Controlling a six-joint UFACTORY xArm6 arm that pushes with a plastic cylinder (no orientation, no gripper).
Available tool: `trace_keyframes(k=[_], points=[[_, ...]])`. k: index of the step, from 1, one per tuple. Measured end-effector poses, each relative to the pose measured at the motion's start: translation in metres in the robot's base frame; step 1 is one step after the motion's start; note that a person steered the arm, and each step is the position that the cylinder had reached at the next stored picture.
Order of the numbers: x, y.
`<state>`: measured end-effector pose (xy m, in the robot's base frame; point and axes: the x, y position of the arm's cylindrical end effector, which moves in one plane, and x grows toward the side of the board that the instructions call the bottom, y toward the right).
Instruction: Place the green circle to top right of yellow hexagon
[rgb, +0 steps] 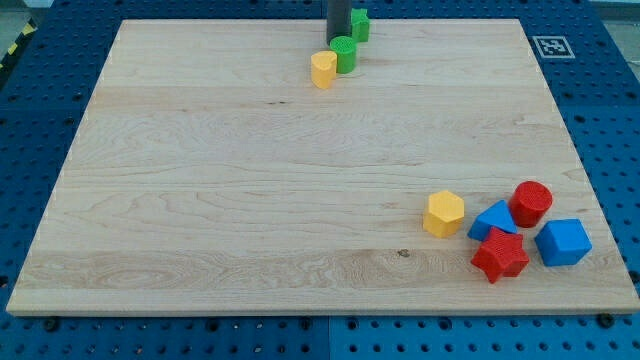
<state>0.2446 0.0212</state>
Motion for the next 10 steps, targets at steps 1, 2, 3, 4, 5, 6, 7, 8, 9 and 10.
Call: trace_keyframes(k=[1, 2, 3, 4, 5, 6, 7, 8, 9, 10], points=[[0.014, 0.002], [0.038, 0.012], [0.056, 0.041], [0.083, 0.05], [0.092, 0.052], [0.104, 0.044], [0.14, 0.042], [0.151, 0.029], [0.151, -0.023], [0.166, -0.047]])
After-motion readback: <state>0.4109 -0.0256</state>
